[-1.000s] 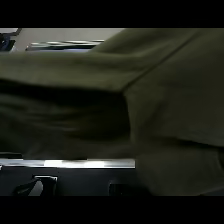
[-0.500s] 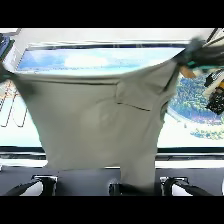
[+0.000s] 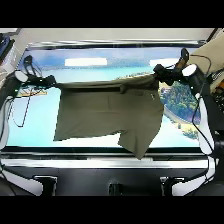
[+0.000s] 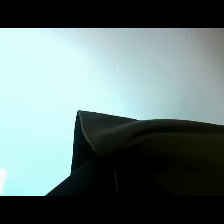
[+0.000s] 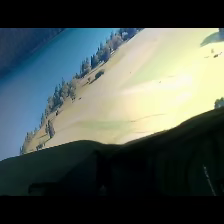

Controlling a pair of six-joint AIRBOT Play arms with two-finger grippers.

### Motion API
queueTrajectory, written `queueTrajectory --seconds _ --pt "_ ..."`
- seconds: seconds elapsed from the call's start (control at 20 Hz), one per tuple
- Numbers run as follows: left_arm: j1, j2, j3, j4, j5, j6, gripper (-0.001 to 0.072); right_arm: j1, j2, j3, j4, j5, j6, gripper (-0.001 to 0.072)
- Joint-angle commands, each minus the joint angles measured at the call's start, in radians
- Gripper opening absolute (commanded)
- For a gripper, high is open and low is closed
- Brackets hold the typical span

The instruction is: Fold the clothes and pants, and hang the long-sleeved shirts on hangers.

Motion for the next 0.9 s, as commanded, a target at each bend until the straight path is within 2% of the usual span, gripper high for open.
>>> queueTrajectory --seconds 0.0,0.45,0.65,0.85 --pt "-0.013 -0.126 0.105 0.0 -0.006 0.003 0.0018 -0.004 -0.058 -0.003 0.008 -0.073 0.003 0.0032" --pt "-0.003 -0.127 0.106 0.031 -0.406 0.033 0.0019 -0.043 -0.047 0.0 -0.172 0.399 0.022 0.0033" --pt "-0.003 -0.127 0.106 0.045 -0.481 0.032 0.0019 -0.043 -0.047 0.0 -0.231 0.491 0.023 0.0033" --pt "-0.003 -0.127 0.106 0.045 -0.542 0.033 0.0019 -0.043 -0.047 0.0 -0.321 0.517 0.046 0.0033"
